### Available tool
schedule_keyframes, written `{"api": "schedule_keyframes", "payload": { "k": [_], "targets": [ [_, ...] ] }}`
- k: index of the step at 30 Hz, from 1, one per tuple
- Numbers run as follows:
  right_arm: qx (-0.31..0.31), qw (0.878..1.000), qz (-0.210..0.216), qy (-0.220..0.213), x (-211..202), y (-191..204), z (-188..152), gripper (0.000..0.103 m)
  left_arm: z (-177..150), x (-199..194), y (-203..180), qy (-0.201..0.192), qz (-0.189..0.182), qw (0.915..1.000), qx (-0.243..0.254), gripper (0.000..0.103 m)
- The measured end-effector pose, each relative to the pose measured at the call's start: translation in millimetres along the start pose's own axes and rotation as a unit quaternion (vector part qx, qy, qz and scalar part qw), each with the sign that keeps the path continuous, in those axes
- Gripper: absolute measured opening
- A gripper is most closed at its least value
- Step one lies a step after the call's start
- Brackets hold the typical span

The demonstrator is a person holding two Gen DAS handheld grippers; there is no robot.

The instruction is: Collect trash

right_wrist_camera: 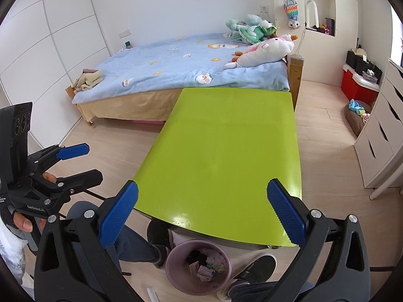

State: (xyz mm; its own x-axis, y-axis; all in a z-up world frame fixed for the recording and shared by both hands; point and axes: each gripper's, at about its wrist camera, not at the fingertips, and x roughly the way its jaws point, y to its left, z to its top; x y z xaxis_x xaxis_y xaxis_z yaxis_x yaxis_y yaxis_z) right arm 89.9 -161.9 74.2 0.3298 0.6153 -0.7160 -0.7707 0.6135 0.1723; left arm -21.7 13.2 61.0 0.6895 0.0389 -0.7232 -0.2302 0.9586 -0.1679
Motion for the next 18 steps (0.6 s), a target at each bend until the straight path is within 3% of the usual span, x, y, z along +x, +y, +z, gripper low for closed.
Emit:
{"api": "schedule_keyframes", "payload": {
  "k": [13,18],
  "targets": [
    [0.003,1.000,0.007,0.003,8.1,-7.9,3.4,0.100,1.5,14.9,-4.0,0.013,-0.039,0.9991,0.005,0.097],
    [0.007,1.000,0.005,0.006,11.6,-11.5,3.8,0.100,2.9,18.1,-0.9,0.013,-0.037,0.9992,-0.003,0.097]
  ]
}}
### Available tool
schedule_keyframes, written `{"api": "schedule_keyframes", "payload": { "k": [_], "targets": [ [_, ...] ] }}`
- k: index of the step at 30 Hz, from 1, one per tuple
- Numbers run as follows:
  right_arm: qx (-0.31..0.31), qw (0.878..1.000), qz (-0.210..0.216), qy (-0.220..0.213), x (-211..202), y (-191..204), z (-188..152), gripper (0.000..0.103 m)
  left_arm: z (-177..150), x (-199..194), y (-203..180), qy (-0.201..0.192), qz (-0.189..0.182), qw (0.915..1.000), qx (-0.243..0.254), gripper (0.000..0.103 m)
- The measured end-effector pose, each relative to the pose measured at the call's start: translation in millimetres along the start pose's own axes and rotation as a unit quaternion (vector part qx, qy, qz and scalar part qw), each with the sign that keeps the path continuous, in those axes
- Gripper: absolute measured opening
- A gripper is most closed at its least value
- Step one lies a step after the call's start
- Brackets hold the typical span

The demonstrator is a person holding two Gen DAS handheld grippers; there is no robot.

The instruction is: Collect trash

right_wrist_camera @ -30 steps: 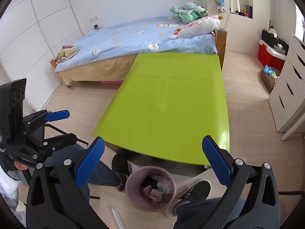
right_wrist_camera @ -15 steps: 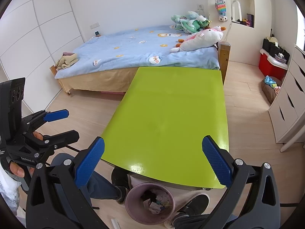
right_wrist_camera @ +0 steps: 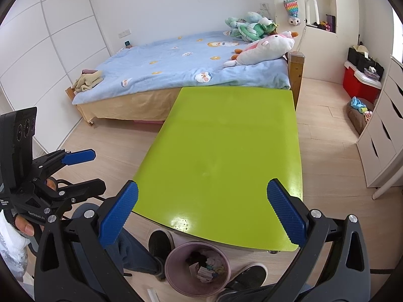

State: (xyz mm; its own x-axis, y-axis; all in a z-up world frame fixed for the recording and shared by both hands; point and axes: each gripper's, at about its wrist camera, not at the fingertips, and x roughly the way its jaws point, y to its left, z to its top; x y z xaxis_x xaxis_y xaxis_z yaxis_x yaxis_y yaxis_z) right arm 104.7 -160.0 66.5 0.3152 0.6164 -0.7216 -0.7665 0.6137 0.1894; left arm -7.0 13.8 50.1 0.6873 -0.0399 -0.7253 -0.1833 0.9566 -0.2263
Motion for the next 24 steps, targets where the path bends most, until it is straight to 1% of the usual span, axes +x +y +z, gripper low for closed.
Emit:
{"api": "schedule_keyframes", "payload": {
  "k": [8,14,24],
  "targets": [
    [0.003,1.000,-0.007,-0.004,-4.5,-3.4,0.6,0.100,1.3,-2.8,-3.6,-0.004,0.015,0.9998,0.010,0.097],
    [0.000,1.000,-0.011,-0.006,-7.2,-1.1,-1.7,0.100,-0.9,-8.7,1.3,-0.011,0.020,0.9997,-0.002,0.097],
    [0.001,1.000,-0.014,-0.009,-6.6,-0.8,-3.4,0.100,0.6,-13.7,2.7,-0.019,0.024,0.9995,-0.005,0.097]
  ]
}}
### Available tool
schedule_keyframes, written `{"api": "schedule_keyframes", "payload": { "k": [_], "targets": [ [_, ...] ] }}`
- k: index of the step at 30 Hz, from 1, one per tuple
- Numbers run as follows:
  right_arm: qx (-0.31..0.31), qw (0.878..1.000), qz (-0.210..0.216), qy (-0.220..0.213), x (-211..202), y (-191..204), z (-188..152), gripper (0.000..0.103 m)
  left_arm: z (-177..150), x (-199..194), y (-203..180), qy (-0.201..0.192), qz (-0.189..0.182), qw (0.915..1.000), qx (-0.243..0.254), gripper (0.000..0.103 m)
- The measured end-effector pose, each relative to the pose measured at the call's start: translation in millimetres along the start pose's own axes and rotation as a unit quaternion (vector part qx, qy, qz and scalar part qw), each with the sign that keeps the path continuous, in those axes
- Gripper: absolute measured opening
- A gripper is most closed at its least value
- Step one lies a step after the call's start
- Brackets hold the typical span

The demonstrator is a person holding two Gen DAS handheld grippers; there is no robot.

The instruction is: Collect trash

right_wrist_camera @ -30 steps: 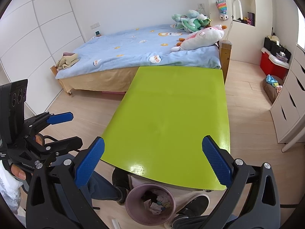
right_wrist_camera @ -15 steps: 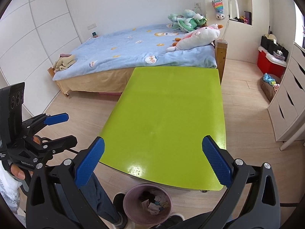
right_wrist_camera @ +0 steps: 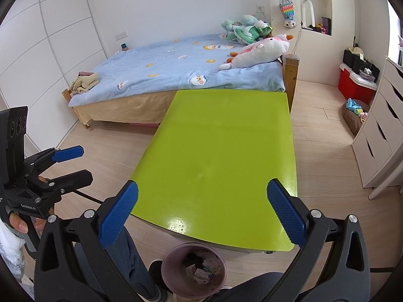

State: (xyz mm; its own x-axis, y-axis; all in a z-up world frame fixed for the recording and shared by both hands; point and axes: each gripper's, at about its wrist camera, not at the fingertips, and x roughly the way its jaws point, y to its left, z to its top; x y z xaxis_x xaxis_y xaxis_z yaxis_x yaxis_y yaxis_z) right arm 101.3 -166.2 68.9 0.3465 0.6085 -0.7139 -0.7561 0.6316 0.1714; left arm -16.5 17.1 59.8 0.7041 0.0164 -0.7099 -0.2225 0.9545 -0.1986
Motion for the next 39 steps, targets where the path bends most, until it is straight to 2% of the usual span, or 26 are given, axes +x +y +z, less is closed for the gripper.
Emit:
{"api": "schedule_keyframes", "payload": {
  "k": [18,39],
  "targets": [
    [-0.008,1.000,-0.022,0.018,15.9,-4.6,-2.4,0.100,-3.9,12.6,-6.9,0.014,-0.013,0.9998,0.006,0.097],
    [-0.007,0.999,-0.023,0.021,21.5,-6.1,-2.1,0.100,-7.2,19.1,-3.8,0.020,-0.012,0.9997,0.004,0.097]
  ]
}}
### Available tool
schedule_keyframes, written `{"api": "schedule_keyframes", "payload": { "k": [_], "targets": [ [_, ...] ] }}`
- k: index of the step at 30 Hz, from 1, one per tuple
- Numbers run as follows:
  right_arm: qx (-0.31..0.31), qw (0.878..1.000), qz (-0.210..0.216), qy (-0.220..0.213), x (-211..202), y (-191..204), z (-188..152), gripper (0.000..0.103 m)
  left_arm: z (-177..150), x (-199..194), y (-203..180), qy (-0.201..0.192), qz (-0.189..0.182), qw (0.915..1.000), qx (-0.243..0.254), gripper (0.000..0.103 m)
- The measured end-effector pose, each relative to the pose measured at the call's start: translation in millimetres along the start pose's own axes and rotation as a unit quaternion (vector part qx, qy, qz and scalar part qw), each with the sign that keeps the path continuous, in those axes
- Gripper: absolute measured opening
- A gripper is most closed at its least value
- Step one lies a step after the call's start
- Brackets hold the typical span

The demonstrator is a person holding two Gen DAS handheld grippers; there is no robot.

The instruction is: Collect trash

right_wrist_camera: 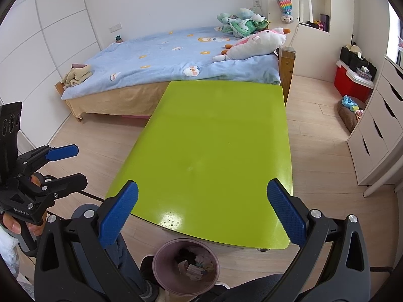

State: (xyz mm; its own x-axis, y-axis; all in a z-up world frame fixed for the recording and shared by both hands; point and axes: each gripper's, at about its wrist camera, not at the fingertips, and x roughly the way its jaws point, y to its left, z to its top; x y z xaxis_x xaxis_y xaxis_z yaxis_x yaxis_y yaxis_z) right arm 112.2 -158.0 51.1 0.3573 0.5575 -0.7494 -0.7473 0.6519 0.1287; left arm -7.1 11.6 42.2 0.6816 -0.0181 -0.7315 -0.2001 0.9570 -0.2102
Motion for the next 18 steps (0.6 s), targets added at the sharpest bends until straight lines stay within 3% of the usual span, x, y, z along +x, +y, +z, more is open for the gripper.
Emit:
{"api": "schedule_keyframes", "payload": {
  "k": [18],
  "targets": [
    [0.002,1.000,0.002,0.001,0.6,0.6,-0.6,0.100,0.7,-0.3,0.0,0.001,0.001,1.0000,0.000,0.097]
  ]
}}
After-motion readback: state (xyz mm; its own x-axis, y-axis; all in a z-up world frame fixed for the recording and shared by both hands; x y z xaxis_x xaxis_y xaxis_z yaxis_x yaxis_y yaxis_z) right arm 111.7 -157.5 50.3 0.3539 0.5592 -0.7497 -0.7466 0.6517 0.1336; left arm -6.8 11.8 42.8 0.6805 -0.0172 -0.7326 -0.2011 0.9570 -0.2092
